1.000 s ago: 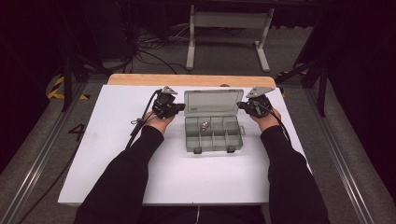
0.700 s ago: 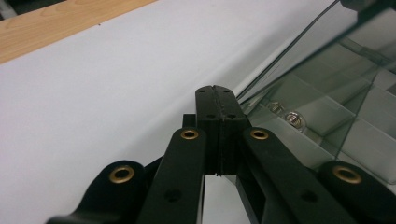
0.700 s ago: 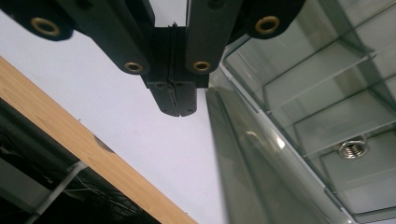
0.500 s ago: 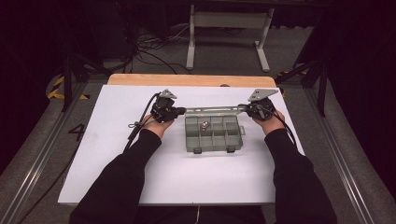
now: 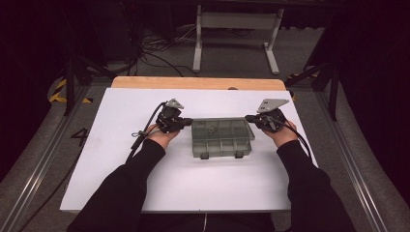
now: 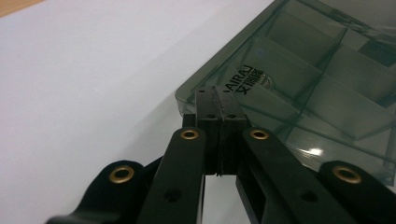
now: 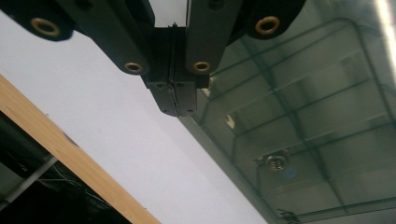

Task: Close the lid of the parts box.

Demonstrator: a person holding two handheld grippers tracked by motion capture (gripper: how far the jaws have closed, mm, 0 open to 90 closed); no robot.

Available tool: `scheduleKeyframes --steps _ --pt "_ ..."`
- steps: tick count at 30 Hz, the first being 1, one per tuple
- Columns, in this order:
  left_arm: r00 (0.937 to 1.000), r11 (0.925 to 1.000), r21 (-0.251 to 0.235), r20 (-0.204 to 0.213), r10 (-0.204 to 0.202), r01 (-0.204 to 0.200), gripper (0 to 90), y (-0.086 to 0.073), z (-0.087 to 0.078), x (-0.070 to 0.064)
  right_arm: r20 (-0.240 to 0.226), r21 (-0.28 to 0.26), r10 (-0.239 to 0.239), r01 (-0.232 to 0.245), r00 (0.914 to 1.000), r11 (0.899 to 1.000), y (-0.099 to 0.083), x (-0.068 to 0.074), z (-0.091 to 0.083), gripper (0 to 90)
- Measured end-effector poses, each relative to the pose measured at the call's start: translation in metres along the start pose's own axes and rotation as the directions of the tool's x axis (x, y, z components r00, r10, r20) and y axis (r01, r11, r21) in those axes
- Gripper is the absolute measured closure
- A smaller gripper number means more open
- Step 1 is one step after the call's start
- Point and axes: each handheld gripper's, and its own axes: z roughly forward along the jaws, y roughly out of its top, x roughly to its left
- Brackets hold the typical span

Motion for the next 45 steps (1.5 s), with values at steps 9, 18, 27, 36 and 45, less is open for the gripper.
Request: scheduleKeyframes --steps 9,18,27,36,45 --pt "1.0000 1.0000 0.008 0.006 -0.004 0.004 90.0 -0.004 0.001 0.000 -0.082 0.024 -0.027 0.029 0.9963 0.999 0.001 0.019 0.003 90.0" --pt "1.0000 0.9999 0.014 0.008 -0.006 0.006 90.0 -0.005 0.003 0.000 -0.195 0.045 -0.032 0.042 0.9803 0.998 0.006 0.037 0.000 90.0" --pt "0.9998 0.9998 0.017 0.015 -0.010 0.010 90.0 -0.007 0.004 0.000 -0.227 0.091 -0.037 0.059 0.9733 0.994 0.004 0.047 0.008 90.0" --pt "0.9996 0.9996 0.020 0.018 -0.019 0.019 90.0 -0.008 0.005 0.001 -0.209 0.067 -0.039 0.054 0.9771 0.996 -0.003 0.050 0.009 90.0" --pt "0.9983 0.9988 -0.009 0.034 -0.048 0.049 81.5 -0.015 -0.006 0.002 -0.180 0.065 -0.032 0.044 0.9832 0.997 -0.004 0.054 0.009 90.0"
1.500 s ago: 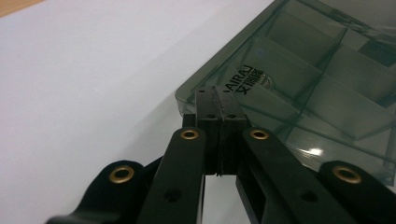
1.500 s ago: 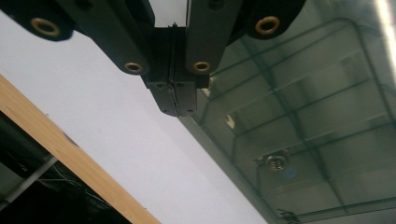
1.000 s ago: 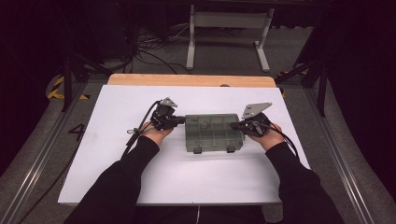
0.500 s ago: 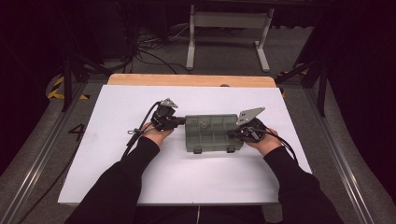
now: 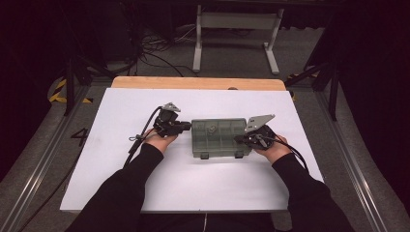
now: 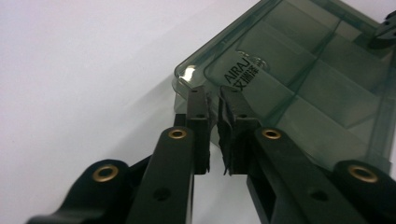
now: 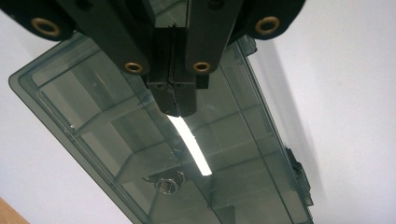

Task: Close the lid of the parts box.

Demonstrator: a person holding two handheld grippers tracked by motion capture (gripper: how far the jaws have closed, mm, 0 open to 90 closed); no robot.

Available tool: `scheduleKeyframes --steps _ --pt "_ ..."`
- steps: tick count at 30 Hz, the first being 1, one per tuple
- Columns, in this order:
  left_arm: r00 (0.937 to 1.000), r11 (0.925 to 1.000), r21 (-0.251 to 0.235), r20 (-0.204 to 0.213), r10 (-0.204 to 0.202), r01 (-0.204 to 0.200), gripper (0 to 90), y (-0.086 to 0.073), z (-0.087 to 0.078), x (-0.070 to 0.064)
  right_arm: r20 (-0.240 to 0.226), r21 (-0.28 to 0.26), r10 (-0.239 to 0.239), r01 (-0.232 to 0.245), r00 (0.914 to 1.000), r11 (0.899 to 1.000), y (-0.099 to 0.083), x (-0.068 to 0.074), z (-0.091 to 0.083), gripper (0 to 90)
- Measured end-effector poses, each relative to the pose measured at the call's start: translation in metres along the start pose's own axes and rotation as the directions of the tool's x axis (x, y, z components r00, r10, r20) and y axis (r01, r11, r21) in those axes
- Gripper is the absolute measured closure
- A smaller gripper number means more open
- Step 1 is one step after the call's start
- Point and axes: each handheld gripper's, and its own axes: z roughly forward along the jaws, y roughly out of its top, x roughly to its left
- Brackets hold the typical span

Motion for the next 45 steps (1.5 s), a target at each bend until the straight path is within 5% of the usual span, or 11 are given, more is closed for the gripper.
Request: scheduleKeyframes --steps 7,11,20,28,31,38,45 --pt "0.9999 0.9992 -0.041 0.009 -0.006 0.006 77.6 -0.015 -0.021 -0.009 0.007 -0.002 0.006 -0.006 1.0000 1.000 0.000 0.001 0.000 90.0" --pt "0.9998 0.9966 -0.080 0.010 -0.018 0.019 67.2 -0.028 -0.036 -0.012 0.018 0.000 0.019 -0.019 0.9997 1.000 0.002 0.003 -0.001 90.0" --pt "0.9997 0.9899 -0.139 0.005 -0.026 0.026 57.9 -0.055 -0.071 -0.017 0.022 -0.062 0.045 -0.044 0.9987 0.997 0.009 0.003 -0.010 81.3" --pt "0.9998 0.9829 -0.183 -0.009 -0.015 0.014 49.0 -0.074 -0.090 -0.026 0.047 -0.141 0.077 -0.070 0.9959 0.988 0.012 0.001 -0.025 64.0" --pt "0.9999 0.9782 -0.207 -0.001 -0.014 0.014 43.2 -0.080 -0.098 -0.030 0.068 -0.187 0.100 -0.086 0.9926 0.979 0.011 0.001 -0.036 49.6" --pt "0.9997 0.9622 -0.272 -0.024 -0.002 -0.004 26.5 -0.098 -0.114 -0.031 0.099 -0.229 0.143 -0.117 0.9848 0.966 0.004 0.003 -0.055 25.8" --pt "0.9976 0.9474 -0.318 -0.068 0.016 -0.037 14.0 -0.116 -0.127 -0.026 0.113 -0.291 0.187 -0.148 0.9757 0.945 -0.013 0.006 -0.069 14.8"
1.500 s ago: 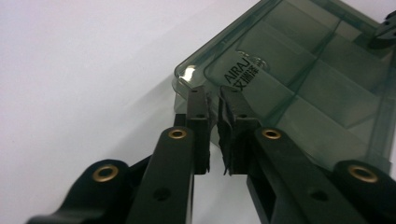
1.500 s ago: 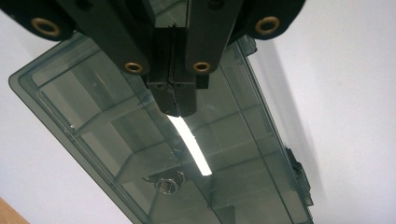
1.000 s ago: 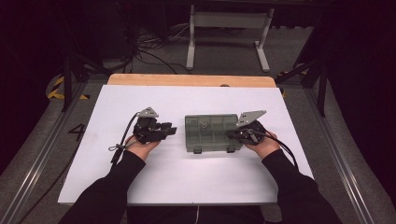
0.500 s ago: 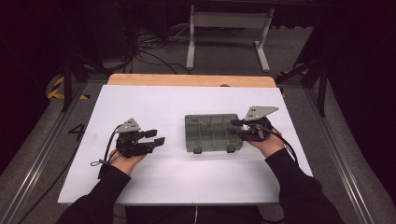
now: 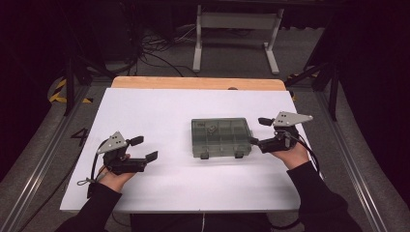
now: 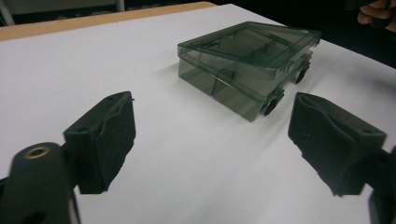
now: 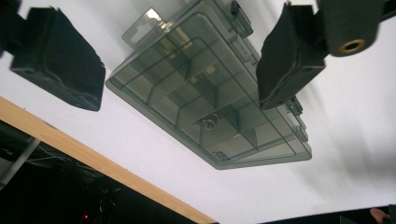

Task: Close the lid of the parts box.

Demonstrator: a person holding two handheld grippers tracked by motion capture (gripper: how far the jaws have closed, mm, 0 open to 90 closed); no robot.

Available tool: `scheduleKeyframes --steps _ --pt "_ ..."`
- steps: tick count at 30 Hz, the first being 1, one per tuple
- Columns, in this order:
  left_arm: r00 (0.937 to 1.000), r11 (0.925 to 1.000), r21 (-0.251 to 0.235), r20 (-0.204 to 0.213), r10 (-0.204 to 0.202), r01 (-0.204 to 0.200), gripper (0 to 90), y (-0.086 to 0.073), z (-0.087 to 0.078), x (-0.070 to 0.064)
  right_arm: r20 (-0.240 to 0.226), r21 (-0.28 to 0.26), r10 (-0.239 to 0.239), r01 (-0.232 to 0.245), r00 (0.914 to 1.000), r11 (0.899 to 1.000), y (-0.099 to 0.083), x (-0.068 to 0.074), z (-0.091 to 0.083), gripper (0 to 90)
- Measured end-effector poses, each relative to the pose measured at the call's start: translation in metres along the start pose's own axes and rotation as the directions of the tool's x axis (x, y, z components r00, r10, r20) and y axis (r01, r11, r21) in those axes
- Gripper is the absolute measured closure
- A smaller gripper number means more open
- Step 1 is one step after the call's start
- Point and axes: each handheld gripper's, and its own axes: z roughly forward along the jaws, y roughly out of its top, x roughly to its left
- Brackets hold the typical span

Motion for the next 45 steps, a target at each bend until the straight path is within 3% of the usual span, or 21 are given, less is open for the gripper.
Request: scheduleKeyframes --steps 11,14,22,25,29,37,45 --pt "0.9978 0.9981 -0.058 -0.063 -0.022 0.018 4.4 -0.019 -0.024 0.006 0.049 -0.043 0.029 -0.027 0.9984 0.999 -0.026 0.005 -0.017 9.3" --pt "0.9973 0.9966 -0.073 -0.060 -0.043 0.038 4.2 -0.025 -0.030 0.008 0.057 -0.045 0.037 -0.035 0.9977 0.998 -0.035 0.007 -0.020 8.1" --pt "0.9955 0.9980 -0.062 -0.092 -0.022 0.017 3.9 -0.038 -0.040 0.013 0.083 -0.085 0.064 -0.057 0.9945 0.995 -0.052 0.008 -0.027 5.0" --pt "0.9945 0.9984 -0.055 -0.104 -0.015 0.009 3.8 -0.043 -0.044 0.013 0.101 -0.084 0.076 -0.068 0.9919 0.994 -0.057 0.007 -0.028 4.1" --pt "0.9931 0.9985 -0.053 -0.116 -0.016 0.010 3.8 -0.048 -0.048 0.015 0.089 -0.087 0.089 -0.081 0.9920 0.993 -0.066 0.007 -0.027 3.4" --pt "0.9924 0.9995 -0.030 -0.123 0.010 -0.014 3.2 -0.052 -0.044 0.017 0.095 -0.067 0.060 -0.053 0.9937 0.996 -0.081 0.011 -0.022 2.6" --pt "0.9895 0.9990 -0.038 -0.142 -0.030 0.024 2.1 -0.055 -0.041 0.023 0.122 -0.030 0.100 -0.097 0.9875 0.995 -0.094 0.010 -0.010 1.5"
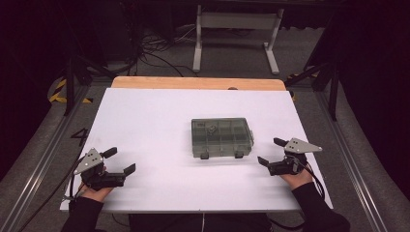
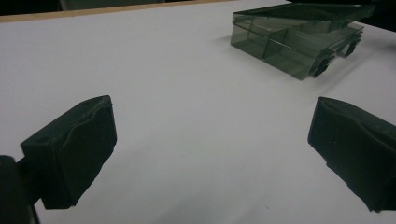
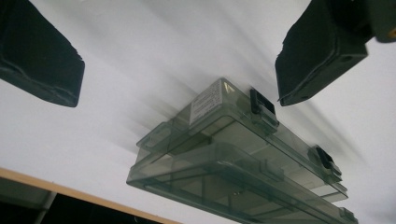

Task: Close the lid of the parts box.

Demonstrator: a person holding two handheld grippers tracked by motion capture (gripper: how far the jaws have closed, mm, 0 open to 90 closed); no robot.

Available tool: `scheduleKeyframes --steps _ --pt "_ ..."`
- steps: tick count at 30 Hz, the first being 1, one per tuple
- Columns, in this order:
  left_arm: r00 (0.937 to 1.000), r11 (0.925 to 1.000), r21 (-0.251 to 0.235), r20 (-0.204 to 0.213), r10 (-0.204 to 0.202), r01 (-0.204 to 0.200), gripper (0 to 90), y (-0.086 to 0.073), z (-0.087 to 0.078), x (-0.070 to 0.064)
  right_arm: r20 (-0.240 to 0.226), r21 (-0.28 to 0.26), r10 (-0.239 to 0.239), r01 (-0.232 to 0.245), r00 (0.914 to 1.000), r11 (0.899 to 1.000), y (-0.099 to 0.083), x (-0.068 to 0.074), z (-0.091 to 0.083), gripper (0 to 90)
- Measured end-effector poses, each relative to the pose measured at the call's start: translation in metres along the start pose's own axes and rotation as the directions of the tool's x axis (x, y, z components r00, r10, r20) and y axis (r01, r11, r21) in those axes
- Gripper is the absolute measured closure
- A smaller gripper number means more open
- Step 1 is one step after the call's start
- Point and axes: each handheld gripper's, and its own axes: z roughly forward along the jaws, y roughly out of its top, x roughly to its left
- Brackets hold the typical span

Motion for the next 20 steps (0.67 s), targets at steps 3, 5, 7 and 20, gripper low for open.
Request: scheduleKeyframes --steps 3,5,7,20 --pt "0.9999 0.9998 0.008 -0.003 -0.015 0.015 2.2 -0.0002 0.0023 0.0026 0.004 0.015 0.008 -0.008 1.0000 1.000 -0.0016 0.0001 0.0027 1.5" --pt "0.9999 0.9999 0.009 -0.001 -0.014 0.014 2.3 -0.0002 0.0023 0.0026 0.012 0.010 0.004 -0.004 0.9999 1.000 -0.0015 0.0005 0.0026 1.4" --pt "1.0000 1.0000 0.008 -0.004 0.000 0.000 2.2 0.0001 0.0016 0.0018 0.016 0.009 0.009 -0.009 0.9998 1.000 -0.0017 0.0003 0.0024 1.5" --pt "0.9999 0.9996 -0.025 0.006 -0.014 0.014 2.2 0.0024 -0.0020 0.0023 0.041 0.010 0.020 -0.020 0.9990 1.000 -0.0018 -0.0005 0.0020 1.3"
